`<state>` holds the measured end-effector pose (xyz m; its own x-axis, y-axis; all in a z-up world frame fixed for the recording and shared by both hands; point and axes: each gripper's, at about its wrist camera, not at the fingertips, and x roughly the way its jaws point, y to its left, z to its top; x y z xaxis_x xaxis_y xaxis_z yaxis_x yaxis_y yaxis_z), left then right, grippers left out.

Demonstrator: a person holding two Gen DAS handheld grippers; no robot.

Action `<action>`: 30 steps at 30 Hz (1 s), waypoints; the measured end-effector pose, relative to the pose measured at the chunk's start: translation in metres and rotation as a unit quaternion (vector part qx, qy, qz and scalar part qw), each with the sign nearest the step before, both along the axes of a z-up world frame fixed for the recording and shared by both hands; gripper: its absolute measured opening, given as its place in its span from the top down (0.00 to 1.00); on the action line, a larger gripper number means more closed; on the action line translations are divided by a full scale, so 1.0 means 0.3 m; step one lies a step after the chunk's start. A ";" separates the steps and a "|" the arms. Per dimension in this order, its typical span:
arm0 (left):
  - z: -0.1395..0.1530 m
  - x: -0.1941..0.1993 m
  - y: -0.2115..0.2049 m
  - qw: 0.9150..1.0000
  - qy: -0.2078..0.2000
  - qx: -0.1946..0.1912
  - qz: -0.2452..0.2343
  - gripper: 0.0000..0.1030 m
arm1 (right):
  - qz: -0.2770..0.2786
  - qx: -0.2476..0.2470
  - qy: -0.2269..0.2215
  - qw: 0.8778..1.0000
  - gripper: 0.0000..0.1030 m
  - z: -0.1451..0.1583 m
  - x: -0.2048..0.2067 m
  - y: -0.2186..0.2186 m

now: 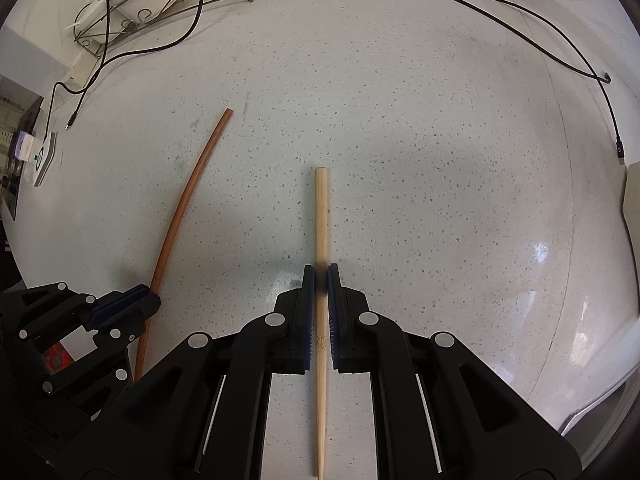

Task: Organize utensils
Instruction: 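Lift both held chopsticks and carry them toward the cream holder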

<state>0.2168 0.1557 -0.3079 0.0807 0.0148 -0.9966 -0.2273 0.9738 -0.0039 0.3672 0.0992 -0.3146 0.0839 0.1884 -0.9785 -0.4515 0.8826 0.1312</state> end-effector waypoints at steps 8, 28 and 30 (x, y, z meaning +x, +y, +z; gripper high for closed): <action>-0.009 -0.051 0.003 1.000 -0.007 0.003 0.003 0.94 | -0.005 0.001 -0.007 1.000 0.94 0.003 0.000 -0.020; 0.051 -0.137 -0.033 0.998 -0.054 -0.033 0.021 0.94 | -0.021 0.042 -0.036 0.998 0.94 0.052 -0.044 -0.047; 0.058 -0.139 -0.022 0.997 -0.059 -0.035 0.021 0.94 | -0.026 0.049 -0.042 0.998 0.94 0.072 -0.043 -0.052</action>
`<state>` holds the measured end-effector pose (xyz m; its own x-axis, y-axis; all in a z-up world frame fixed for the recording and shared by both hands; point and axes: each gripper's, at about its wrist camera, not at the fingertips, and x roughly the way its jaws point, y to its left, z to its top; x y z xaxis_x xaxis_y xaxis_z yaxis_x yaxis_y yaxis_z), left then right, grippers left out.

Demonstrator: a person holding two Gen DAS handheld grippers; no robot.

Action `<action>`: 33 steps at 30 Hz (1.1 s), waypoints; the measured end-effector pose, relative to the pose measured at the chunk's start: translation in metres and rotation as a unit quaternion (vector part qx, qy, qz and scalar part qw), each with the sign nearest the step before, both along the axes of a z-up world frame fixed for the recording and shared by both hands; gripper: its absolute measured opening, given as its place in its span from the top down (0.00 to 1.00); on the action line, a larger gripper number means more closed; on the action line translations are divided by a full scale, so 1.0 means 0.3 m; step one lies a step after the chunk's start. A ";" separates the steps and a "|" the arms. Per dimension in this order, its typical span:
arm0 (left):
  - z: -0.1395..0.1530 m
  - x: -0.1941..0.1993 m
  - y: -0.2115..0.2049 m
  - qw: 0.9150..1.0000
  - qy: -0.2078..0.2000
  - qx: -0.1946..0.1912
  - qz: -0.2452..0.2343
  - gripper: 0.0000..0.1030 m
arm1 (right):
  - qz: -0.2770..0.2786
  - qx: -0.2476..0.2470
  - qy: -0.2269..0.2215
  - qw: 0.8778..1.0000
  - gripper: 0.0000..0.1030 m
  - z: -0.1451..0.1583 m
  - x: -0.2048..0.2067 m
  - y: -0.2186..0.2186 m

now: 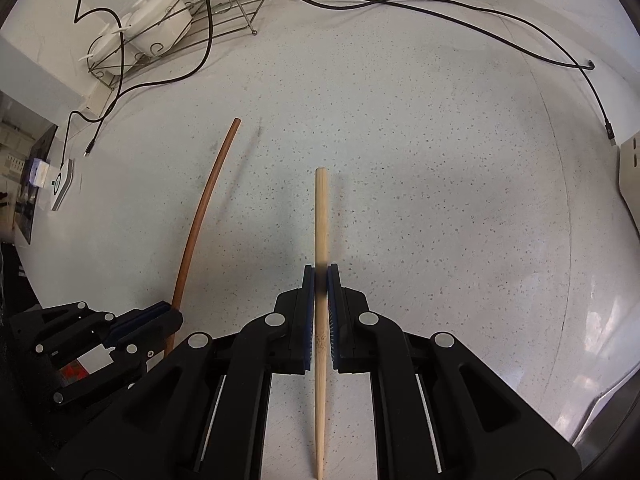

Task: Organize utensils
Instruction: 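Lift both held chopsticks and carry them toward the cream holder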

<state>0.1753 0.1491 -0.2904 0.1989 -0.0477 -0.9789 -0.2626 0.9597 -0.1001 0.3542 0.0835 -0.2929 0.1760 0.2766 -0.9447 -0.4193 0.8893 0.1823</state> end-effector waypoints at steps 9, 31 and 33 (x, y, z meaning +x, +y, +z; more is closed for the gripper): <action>0.049 0.020 0.025 1.000 -0.026 -0.009 -0.009 0.94 | -0.033 0.035 -0.032 0.998 0.94 0.106 0.003 -0.057; 0.242 0.172 -0.118 0.990 -0.124 -0.009 -0.072 0.94 | -0.137 0.080 -0.116 0.981 0.94 0.312 -0.004 -0.347; 0.266 0.194 -0.148 0.987 -0.135 -0.009 -0.085 0.94 | -0.149 0.083 -0.128 0.977 0.94 0.341 -0.007 -0.388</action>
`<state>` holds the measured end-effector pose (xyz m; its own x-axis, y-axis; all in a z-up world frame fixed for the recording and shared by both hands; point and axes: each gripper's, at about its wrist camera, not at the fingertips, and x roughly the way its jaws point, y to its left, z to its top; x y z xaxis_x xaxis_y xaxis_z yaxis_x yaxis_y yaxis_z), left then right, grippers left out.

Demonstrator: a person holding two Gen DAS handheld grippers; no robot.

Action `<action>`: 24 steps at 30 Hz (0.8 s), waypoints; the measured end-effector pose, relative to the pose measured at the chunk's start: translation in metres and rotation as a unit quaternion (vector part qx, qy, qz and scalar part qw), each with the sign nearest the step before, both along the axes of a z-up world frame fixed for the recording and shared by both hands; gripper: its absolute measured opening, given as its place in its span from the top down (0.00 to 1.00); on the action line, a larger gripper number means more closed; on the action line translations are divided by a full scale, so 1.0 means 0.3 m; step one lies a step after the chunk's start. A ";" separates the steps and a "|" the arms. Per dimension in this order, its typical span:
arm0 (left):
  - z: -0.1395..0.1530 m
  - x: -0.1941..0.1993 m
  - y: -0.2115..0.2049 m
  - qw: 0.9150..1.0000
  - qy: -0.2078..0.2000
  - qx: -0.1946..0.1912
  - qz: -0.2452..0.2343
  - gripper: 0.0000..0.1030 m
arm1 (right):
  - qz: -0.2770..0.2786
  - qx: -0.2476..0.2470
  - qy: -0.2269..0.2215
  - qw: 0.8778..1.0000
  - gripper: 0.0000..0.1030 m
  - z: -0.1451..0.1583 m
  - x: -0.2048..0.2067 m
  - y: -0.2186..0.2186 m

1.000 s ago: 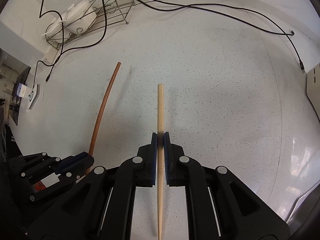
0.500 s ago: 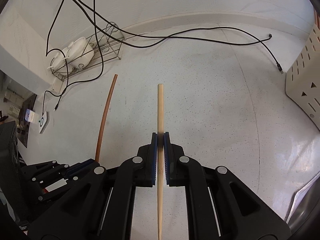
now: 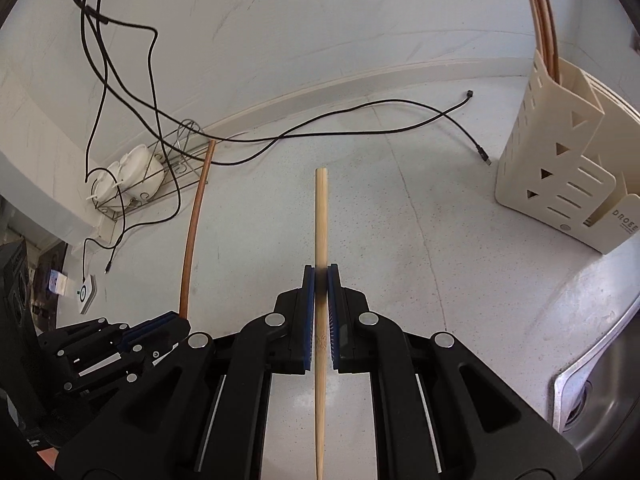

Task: Organize utensils
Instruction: 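Lift both held chopsticks and carry them toward the cream holder, then lower the dark brown and light chopsticks into the cream holder slots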

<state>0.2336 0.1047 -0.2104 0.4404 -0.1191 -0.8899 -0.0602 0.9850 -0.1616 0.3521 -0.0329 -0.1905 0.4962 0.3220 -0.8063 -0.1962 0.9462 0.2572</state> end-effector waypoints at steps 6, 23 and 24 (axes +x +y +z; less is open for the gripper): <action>0.086 0.076 -0.109 0.998 -0.042 0.006 -0.039 0.94 | -0.045 0.004 -0.039 0.998 0.94 0.101 -0.011 -0.136; 0.358 0.317 -0.409 0.977 -0.178 -0.016 -0.114 0.94 | -0.161 -0.016 -0.170 0.972 0.94 0.402 -0.026 -0.523; 0.373 0.329 -0.425 0.975 -0.187 -0.019 -0.117 0.94 | -0.167 -0.018 -0.178 0.970 0.94 0.415 -0.028 -0.548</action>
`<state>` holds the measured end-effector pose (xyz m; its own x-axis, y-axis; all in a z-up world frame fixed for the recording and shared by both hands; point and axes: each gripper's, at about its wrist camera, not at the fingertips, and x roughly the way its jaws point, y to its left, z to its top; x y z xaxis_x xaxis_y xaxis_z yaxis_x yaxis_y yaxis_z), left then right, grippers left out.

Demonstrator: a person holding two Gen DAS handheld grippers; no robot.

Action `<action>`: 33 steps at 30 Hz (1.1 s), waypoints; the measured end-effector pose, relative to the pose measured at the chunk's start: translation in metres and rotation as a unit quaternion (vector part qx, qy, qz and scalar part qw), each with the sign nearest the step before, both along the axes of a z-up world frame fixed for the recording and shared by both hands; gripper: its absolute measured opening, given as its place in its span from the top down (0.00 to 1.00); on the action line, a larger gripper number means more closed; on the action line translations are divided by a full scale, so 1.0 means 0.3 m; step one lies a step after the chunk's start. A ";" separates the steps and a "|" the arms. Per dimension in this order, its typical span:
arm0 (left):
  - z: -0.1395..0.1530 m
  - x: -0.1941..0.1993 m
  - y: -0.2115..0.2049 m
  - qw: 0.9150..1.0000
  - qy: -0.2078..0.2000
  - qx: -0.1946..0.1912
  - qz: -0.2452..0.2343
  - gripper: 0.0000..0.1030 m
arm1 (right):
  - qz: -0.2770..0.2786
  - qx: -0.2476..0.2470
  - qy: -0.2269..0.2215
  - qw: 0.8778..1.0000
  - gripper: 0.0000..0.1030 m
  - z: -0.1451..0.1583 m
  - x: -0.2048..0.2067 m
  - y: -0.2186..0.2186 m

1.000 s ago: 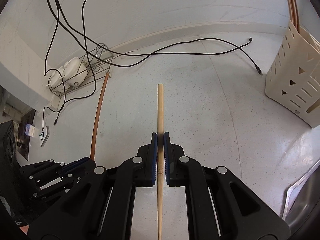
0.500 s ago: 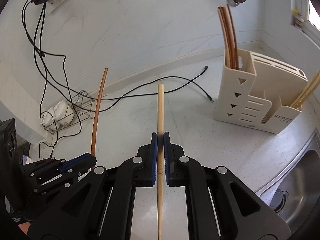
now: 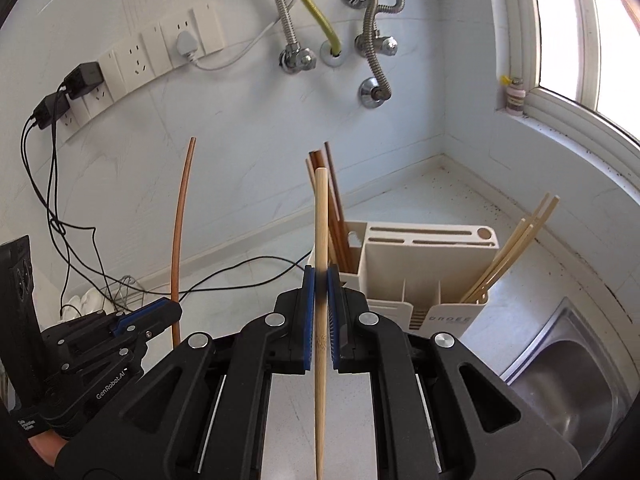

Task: Organize utensils
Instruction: 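Lower the dark brown and light chopsticks into the cream holder slots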

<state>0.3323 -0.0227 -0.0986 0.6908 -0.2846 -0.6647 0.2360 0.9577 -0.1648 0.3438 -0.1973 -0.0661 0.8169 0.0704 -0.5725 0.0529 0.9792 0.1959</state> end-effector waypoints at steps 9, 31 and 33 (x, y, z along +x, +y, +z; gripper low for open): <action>0.101 0.106 -0.126 0.996 -0.077 -0.023 -0.042 0.94 | -0.045 -0.012 -0.084 0.995 0.94 0.100 0.032 -0.162; 0.068 0.293 -0.247 0.973 -0.199 -0.078 -0.083 0.94 | -0.077 -0.048 -0.229 0.969 0.94 0.029 0.111 -0.369; 0.051 0.311 -0.253 0.973 -0.200 -0.081 -0.080 0.94 | -0.083 -0.053 -0.230 0.968 0.94 0.013 0.122 -0.379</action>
<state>0.4255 -0.0985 -0.0833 0.8225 -0.4896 -0.2895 0.4571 0.8719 -0.1758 0.3805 -0.3110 -0.0622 0.9824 -0.1220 -0.1416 0.1413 0.9807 0.1353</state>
